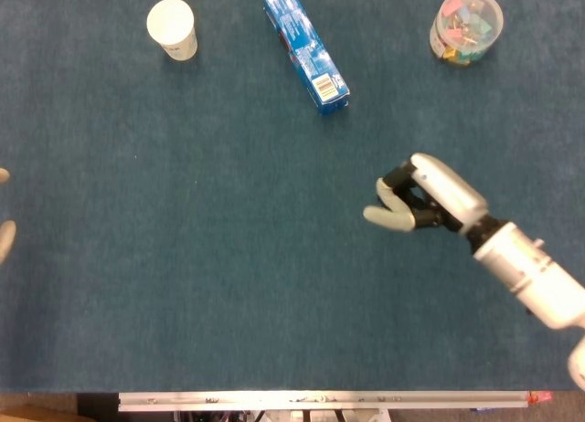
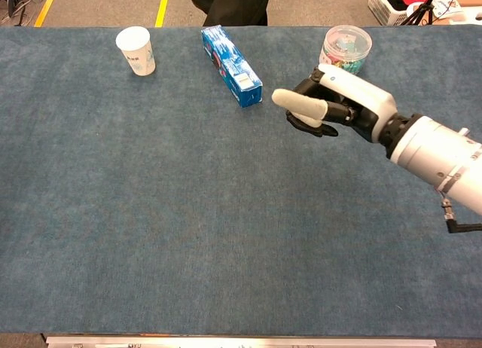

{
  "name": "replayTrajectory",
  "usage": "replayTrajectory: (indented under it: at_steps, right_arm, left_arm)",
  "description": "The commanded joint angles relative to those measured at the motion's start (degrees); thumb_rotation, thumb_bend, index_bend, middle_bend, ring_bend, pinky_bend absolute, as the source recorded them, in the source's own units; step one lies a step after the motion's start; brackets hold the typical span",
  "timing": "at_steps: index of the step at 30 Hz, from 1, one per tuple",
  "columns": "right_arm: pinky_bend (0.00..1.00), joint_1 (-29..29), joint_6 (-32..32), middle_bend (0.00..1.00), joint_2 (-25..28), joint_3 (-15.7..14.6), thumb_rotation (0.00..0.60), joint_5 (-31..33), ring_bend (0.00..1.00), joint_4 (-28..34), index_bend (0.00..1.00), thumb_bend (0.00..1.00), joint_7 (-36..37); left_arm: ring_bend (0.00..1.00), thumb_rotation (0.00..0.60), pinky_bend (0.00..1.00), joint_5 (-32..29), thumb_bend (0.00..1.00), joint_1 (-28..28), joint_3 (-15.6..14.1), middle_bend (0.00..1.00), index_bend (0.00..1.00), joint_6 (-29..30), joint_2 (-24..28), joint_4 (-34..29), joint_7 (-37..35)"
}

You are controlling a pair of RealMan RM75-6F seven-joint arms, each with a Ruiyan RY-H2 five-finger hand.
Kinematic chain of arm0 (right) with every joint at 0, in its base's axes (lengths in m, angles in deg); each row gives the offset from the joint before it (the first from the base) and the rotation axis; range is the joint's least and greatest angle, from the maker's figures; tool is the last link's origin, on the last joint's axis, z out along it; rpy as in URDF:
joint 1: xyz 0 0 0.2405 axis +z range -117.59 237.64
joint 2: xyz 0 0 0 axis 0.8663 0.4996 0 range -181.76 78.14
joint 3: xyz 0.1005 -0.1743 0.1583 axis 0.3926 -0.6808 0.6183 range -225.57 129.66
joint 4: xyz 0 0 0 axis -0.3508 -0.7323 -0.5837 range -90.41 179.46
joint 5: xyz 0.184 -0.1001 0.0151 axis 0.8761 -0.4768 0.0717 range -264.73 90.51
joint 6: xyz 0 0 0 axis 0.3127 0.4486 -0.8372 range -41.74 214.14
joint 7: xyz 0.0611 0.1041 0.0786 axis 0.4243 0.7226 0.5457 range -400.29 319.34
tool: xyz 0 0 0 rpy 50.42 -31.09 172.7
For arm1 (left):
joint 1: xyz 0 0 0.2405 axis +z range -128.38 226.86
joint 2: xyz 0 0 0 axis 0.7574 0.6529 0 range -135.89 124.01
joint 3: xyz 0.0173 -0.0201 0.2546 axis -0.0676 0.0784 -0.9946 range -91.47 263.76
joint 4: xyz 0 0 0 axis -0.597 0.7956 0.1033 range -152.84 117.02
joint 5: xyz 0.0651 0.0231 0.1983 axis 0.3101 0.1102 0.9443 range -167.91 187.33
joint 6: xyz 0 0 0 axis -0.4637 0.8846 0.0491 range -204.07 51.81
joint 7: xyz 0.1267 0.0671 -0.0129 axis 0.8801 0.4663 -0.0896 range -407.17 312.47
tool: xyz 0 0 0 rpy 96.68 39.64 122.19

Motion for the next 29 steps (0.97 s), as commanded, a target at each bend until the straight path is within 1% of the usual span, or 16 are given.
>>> replayTrajectory:
  at_steps: [1,3,7,17,22,29]
  right_arm:
    - [1.00,1.72,0.78,1.00,-2.59,0.98,0.084,0.67,0.99,-2.05,1.00,0.00,0.94]
    - [1.00,2.54,1.63,1.00,-3.66,1.17,0.040,1.19,1.00,-2.70,1.00,0.00,1.62]
    - [1.00,4.52,3.81,1.00,-5.59,1.57,0.003,2.25,1.00,-4.09,1.00,0.00,2.69]
    - [1.00,7.23,4.45,1.00,-8.52,1.95,0.000,0.72,1.00,-4.84,1.00,0.00,7.42]
    - [1.00,7.68,3.70,1.00,-8.45,1.22,0.000,-0.73,1.00,-4.69,1.00,0.00,9.13]
    - [1.00,7.80,2.67,1.00,-8.03,0.46,0.000,-1.05,1.00,-4.33,1.00,0.00,9.74]
  left_arm:
    - [0.32,0.600,0.27,-0.01,0.28,-0.10,0.09,0.34,0.33,-0.12,0.06,-0.13,0.16]
    - [0.32,0.600,0.27,-0.08,0.28,-0.19,0.15,0.34,0.33,-0.29,0.07,-0.17,0.23]
    - [0.32,0.600,0.27,-0.30,0.28,-0.37,0.19,0.34,0.33,-0.77,0.05,-0.21,0.46]
    - [0.32,0.600,0.27,-0.80,0.28,-0.75,0.34,0.34,0.33,-1.61,0.10,-0.25,0.48]
    - [0.32,0.600,0.27,-0.86,0.28,-0.62,0.32,0.34,0.33,-1.45,0.16,-0.20,0.47]
    - [0.32,0.600,0.27,-0.79,0.28,-0.78,0.34,0.34,0.33,-1.68,0.09,-0.20,0.50]
